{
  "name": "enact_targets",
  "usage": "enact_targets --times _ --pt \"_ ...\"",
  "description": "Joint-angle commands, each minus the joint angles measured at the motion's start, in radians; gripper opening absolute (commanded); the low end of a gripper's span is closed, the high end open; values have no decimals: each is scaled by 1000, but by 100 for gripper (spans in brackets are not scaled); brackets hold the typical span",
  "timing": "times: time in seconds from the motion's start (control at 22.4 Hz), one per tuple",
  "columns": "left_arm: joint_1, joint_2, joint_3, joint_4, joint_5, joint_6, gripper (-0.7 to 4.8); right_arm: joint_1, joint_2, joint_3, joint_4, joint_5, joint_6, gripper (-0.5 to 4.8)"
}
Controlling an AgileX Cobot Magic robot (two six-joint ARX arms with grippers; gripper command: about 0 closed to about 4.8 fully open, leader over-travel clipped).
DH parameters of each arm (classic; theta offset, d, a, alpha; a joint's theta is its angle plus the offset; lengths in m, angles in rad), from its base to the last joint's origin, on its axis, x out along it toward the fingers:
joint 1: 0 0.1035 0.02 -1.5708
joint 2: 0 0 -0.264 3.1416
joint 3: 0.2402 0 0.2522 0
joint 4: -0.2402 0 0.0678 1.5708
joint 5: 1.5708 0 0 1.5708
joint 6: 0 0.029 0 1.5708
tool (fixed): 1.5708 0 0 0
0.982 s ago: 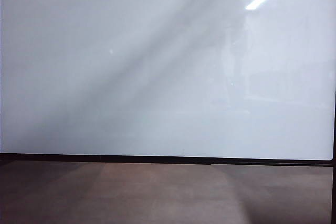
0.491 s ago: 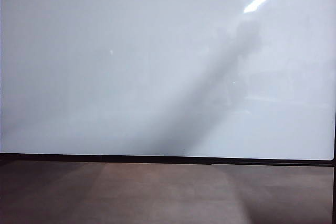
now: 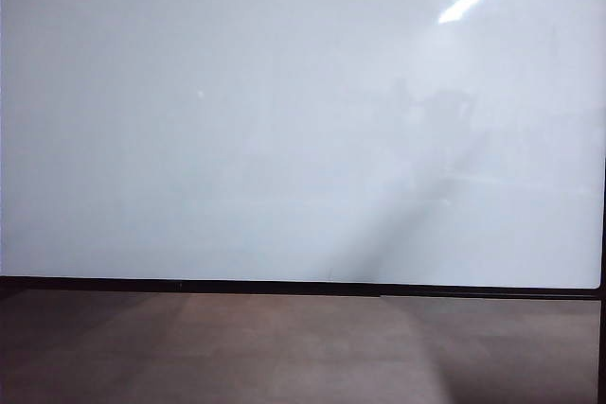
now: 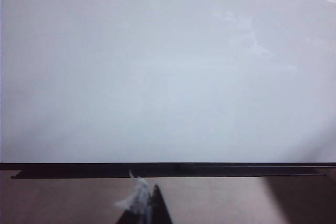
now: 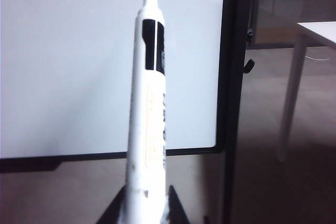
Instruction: Reach to the right to find the marker pen, pick it up, and write the number 17 on the whiteboard.
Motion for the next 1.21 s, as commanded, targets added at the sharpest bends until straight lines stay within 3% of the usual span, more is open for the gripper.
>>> enact_targets --times 0.04,1.21 --pt "1 1 1 5 4 2 -5 -2 -14 -7 -6 -24 25 -1" --pt "1 1 1 -5 4 2 -5 -2 -14 -7 -4 -16 16 -1"
